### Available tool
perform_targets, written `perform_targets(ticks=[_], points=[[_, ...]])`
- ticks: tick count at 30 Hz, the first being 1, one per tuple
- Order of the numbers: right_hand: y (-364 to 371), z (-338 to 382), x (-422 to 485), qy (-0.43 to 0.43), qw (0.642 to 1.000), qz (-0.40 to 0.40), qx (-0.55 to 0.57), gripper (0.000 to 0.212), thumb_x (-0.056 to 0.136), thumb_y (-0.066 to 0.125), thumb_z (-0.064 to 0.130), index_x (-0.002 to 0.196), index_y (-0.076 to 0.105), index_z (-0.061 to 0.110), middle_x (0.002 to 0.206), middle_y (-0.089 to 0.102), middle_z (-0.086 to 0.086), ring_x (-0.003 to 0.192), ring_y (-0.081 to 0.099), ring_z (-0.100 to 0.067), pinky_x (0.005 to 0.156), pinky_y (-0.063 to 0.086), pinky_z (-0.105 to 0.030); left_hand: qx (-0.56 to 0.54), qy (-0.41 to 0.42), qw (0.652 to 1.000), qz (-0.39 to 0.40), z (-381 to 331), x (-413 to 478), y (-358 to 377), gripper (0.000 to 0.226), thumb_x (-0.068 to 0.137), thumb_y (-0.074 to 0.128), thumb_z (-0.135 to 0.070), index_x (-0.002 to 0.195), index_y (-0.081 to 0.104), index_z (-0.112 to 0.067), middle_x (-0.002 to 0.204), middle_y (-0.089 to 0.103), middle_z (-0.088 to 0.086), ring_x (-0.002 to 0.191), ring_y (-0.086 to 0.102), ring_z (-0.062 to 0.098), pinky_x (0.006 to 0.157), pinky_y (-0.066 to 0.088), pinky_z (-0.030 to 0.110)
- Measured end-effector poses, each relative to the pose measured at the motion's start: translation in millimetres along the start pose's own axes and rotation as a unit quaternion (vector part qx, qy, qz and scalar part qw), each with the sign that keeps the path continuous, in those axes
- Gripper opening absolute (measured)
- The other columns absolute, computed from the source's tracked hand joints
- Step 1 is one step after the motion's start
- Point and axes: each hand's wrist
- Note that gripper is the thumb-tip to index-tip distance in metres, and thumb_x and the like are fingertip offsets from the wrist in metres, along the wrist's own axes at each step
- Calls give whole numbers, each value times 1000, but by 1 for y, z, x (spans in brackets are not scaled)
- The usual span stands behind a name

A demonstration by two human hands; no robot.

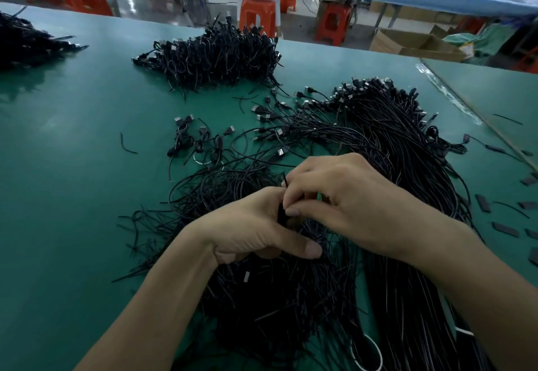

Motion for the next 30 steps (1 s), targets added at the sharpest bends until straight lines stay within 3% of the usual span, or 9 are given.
perform_targets(ticks=[5,8,10,13,16,19,24,30], points=[[3,7,-2,-67,995,-22,-74,9,94,66,14,96,75,14,104,62,5,89,61,-18,73,54,-41,36,-13,998,-48,2,1,0,14,79,77,-11,76,66,-20,66,41,0,51,40,4,41,33,16],[2,9,-2,-98,987,-6,-126,10,88,72,8,96,73,14,99,64,0,83,61,-23,64,55,-44,58,-26,996,-61,3,1,0,14,86,75,-7,78,65,-13,72,36,8,55,37,6,43,31,19],[2,10,-1,-105,983,12,-152,14,85,73,7,96,71,16,94,62,-1,80,58,-23,60,53,-43,70,-31,995,-62,3,2,0,29,88,73,-8,67,67,-26,65,39,2,54,37,5,45,31,20],[1,9,-1,-98,981,18,-167,18,84,74,7,99,69,17,91,60,-1,73,57,-22,56,53,-41,68,-32,996,-52,3,4,0,34,90,71,-9,64,67,-31,57,41,-11,50,39,0,44,32,17],[1,8,-1,-99,981,5,-168,15,85,74,9,97,70,18,89,61,0,78,56,-21,59,53,-42,48,-23,997,-60,5,5,-1,24,91,71,-7,73,65,-22,60,44,-8,51,42,1,45,36,17],[2,7,1,-79,981,-16,-174,14,87,73,10,99,69,17,90,62,0,85,54,-21,65,53,-43,25,-7,997,-67,7,4,-1,11,91,70,-7,85,60,-9,76,41,11,61,39,8,48,37,18],[6,7,-1,-48,986,-43,-157,12,91,69,9,101,66,16,96,60,-1,91,53,-19,73,53,-41,-30,18,998,-51,6,4,0,16,87,68,-13,75,67,-25,78,38,9,63,32,9,47,33,17],[10,10,-2,-29,985,-46,-162,19,90,68,5,100,61,19,99,57,3,95,51,-16,79,52,-35,-32,35,997,-64,6,4,1,15,87,66,-13,77,69,-24,84,40,12,62,38,9,46,34,17]])
Point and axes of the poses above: each hand's wrist, its own x-axis towards the middle knuckle, its own y-axis out of the palm, z = x × y
